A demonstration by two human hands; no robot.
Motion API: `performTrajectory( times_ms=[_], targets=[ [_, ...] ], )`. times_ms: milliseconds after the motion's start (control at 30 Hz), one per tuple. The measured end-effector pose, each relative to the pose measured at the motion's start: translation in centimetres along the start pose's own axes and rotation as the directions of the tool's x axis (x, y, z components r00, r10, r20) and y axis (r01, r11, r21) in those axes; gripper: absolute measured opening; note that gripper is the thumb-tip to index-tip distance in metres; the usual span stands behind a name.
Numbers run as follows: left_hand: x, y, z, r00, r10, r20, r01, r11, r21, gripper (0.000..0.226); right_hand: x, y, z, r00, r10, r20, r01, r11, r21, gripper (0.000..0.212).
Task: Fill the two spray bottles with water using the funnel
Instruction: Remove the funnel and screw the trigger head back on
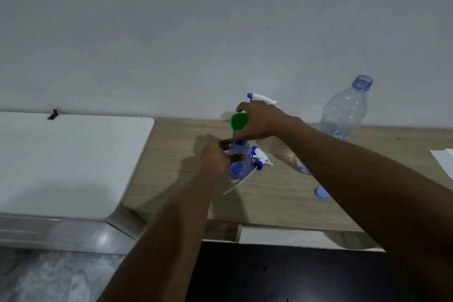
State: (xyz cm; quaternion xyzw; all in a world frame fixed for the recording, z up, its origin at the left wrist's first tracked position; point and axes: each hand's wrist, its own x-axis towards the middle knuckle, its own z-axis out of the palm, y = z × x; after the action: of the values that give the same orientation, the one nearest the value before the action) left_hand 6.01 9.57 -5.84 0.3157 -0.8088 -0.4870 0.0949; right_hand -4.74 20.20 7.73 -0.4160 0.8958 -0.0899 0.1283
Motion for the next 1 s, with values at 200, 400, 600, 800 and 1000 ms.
performTrajectory(
  times_ms=[200, 400, 600, 800, 1000],
  targets=[
    [-0.2, 0.2, -0.2, 0.998, 0.055, -0.012, -0.055, 0.998, 0.001, 0.063, -1.8, 3.6, -1.1, 0.985, 0.167, 0.035, -0.163, 0.861, 0.482, 0.052],
    [-0.5, 0.3, -0.1, 0.993, 0.105, -0.047, -0.105, 0.994, 0.007, 0.06, -5.8, 7.7, 4.6, 0.943, 0.255, 0.212, -0.306, 0.426, 0.851, 0.021],
    [-0.8, 0.4, 0.0, 0.99, 0.125, -0.064, -0.126, 0.992, -0.011, 0.062, -8.0, 10.0, 13.3, 0.847, 0.527, 0.067, -0.31, 0.388, 0.868, 0.04],
    [-0.6, 0.1, 0.1, 0.99, 0.121, -0.068, -0.122, 0.992, -0.017, 0.064, -10.3, 10.4, 17.8, 0.872, 0.488, -0.03, -0.301, 0.585, 0.753, 0.066],
    [-0.5, 0.0, 0.1, 0.995, 0.095, -0.041, -0.095, 0.995, -0.013, 0.063, -11.7, 10.8, 18.9, 0.87, 0.493, -0.023, -0.411, 0.749, 0.52, 0.084]
  ],
)
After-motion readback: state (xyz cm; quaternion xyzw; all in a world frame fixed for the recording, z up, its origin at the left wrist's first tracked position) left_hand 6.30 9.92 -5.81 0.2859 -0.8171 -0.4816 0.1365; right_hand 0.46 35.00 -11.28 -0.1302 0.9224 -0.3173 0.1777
